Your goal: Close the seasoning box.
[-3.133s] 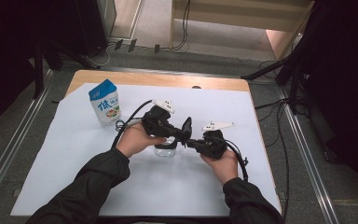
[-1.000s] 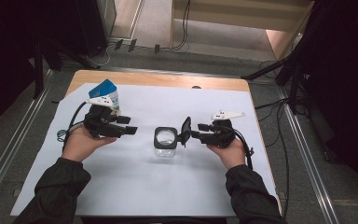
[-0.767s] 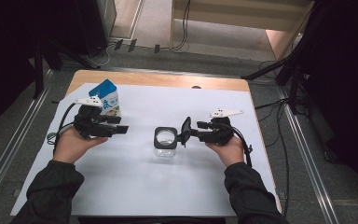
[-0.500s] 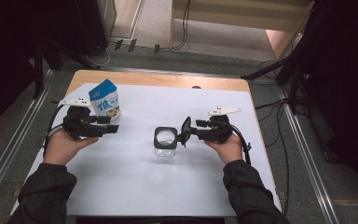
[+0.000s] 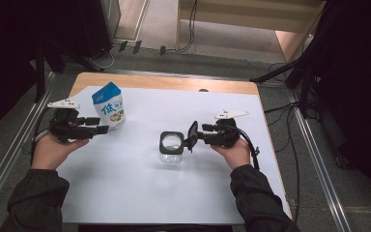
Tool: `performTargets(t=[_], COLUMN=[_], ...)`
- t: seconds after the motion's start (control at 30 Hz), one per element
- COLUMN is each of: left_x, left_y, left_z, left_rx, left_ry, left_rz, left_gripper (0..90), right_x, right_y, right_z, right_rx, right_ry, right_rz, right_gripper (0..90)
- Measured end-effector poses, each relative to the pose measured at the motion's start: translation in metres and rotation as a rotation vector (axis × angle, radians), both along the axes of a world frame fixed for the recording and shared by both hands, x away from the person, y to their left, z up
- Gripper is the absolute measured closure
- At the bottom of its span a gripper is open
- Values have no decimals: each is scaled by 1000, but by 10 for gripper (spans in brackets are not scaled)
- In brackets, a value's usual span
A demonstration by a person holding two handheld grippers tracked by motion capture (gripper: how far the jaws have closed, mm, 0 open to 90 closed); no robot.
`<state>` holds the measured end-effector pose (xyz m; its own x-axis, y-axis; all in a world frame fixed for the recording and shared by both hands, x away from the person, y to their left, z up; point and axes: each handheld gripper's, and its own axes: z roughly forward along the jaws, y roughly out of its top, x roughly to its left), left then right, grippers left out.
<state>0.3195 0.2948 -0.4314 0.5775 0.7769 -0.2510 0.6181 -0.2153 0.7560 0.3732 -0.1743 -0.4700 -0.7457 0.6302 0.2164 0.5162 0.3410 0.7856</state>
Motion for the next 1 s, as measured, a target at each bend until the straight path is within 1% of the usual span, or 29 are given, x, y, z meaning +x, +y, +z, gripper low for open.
performTargets(t=[0.13, 0.23, 0.27, 0.43, 0.5, 0.53, 0.63, 0.7, 0.77, 0.83, 1.0], left_x=[8, 15, 17, 28, 31, 33, 38, 42, 45, 48, 52], left_y=[8, 11, 12, 9, 7, 7, 5, 6, 6, 7, 4], left_z=[-3, -5, -5, -7, -7, -7, -6, -7, -7, -7, -6], left_rx=[-1, 14, 8, 9, 17, 11, 4, 2, 17, 8, 15], left_ry=[0, 4, 6, 6, 1, -1, -9, -8, -7, -2, -27], left_rz=[29, 42, 41, 48, 50, 44, 54, 56, 56, 50, 62], left_gripper=[443, 444, 444, 447, 448, 449, 454, 469, 503, 520, 564], right_x=[-2, -5, -5, -10, -12, -14, -17, -19, -23, -25, -29], right_y=[-3, -7, -9, -17, -20, -22, -27, -29, -32, -34, -39], right_z=[0, 0, 0, 0, -1, -1, -2, -2, -2, -3, -4], right_rx=[-8, -7, -8, -13, -13, -14, -14, -17, -13, -18, -24], right_ry=[2, 3, 2, 7, 6, 6, 6, 6, 3, 5, 8], right_rz=[-3, -18, -20, -42, -48, -54, -66, -72, -81, -85, -96], right_gripper=[497, 497, 497, 496, 496, 496, 496, 496, 496, 496, 496])
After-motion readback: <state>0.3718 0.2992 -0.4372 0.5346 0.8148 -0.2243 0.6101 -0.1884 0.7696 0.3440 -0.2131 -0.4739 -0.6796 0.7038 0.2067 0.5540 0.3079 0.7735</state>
